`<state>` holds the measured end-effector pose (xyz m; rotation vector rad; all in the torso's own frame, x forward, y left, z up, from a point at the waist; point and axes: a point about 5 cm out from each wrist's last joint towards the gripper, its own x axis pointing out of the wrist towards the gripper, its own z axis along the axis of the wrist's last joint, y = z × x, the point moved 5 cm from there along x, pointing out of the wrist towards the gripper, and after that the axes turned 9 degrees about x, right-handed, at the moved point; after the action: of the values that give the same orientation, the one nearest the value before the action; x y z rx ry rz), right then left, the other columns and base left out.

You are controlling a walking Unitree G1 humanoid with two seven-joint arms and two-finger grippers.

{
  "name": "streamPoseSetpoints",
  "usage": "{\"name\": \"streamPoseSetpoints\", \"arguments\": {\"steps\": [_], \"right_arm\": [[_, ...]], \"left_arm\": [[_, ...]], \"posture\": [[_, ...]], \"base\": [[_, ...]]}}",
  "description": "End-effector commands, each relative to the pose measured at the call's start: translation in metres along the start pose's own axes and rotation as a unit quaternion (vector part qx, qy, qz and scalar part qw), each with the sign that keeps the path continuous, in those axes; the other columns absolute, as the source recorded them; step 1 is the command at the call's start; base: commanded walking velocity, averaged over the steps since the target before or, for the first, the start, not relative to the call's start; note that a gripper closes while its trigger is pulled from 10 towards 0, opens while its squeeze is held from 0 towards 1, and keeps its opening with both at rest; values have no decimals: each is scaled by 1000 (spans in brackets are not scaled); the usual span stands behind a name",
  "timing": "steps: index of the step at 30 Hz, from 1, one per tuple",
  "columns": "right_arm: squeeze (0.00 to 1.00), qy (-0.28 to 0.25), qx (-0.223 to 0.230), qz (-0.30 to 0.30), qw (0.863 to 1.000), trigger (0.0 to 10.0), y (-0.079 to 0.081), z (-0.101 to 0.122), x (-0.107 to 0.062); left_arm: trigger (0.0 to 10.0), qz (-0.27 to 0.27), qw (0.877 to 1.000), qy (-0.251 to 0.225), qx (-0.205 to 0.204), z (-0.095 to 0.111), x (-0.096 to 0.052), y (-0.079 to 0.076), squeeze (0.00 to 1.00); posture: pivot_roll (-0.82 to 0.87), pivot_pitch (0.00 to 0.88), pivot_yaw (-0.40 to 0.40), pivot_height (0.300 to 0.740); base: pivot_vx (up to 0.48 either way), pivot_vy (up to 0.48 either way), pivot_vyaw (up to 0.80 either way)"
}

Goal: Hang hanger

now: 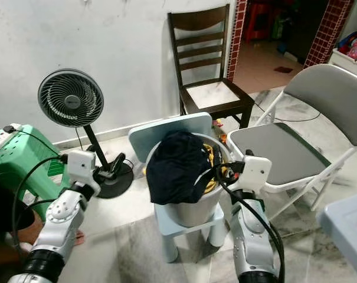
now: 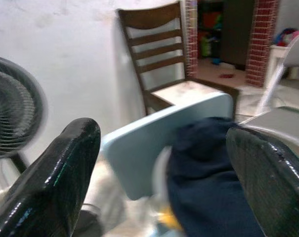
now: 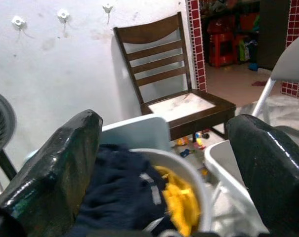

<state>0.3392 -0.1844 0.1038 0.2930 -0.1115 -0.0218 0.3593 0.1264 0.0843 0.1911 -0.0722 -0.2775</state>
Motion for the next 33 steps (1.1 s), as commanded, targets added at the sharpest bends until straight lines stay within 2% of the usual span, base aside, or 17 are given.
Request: {"name": "streamPoseSetpoints", "arguments": {"steps": [1, 10, 14, 18, 19, 20, 23, 24, 30, 33], "right_arm": [[0, -2, 4, 5, 1000, 10000, 6, 1, 1], [0, 7, 0, 10, 1000, 10000, 6, 0, -2], [0, 9, -6, 15, 1000, 10000, 7, 2, -3], [0, 10, -8, 16, 1000, 10000, 8, 4, -4], [0, 11, -13, 19, 1000, 10000, 8, 5, -4], [0, 13, -16, 22, 1000, 10000, 9, 5, -6], [0, 15, -18, 24, 999, 10000, 10, 6, -8], [0, 19, -22, 26, 999, 10000, 11, 6, -11], [0, 29, -31, 35, 998, 10000, 14, 4, -17], [0, 59, -55, 62, 995, 10000, 18, -5, -25]], "left_arm": [[10000, 12, 1000, 8, 3, -3, -4, 12, 0], [10000, 9, 1000, 24, -5, -12, -8, 3, 0], [10000, -13, 999, 38, -14, -19, -8, -7, 0], [10000, -33, 997, 68, 0, -29, -7, -15, 0], [10000, -55, 995, 79, 4, -32, -6, -22, 0], [10000, -67, 993, 91, 22, -36, -5, -25, 0], [10000, -80, 990, 107, 34, -41, -5, -28, 0], [10000, -100, 986, 126, 50, -46, -4, -32, 0], [10000, -134, 974, 163, 75, -59, -3, -37, 0], [10000, -139, 970, 174, 100, -60, 1, -34, 0]], "posture": [[92, 79, 54, 740], [91, 118, 27, 740], [83, 139, 11, 740], [79, 152, 5, 740], [69, 170, -2, 740], [66, 177, -4, 740], [57, 195, -8, 740], [46, 213, -10, 740], [31, 230, -10, 740], [25, 234, -5, 740]], "base": [[0, 0, 0], [0, 0, 0], [0, 0, 0], [0, 0, 0], [0, 0, 0], [0, 0, 0], [0, 0, 0], [0, 0, 0], [0, 0, 0], [0, 0, 0]]}}
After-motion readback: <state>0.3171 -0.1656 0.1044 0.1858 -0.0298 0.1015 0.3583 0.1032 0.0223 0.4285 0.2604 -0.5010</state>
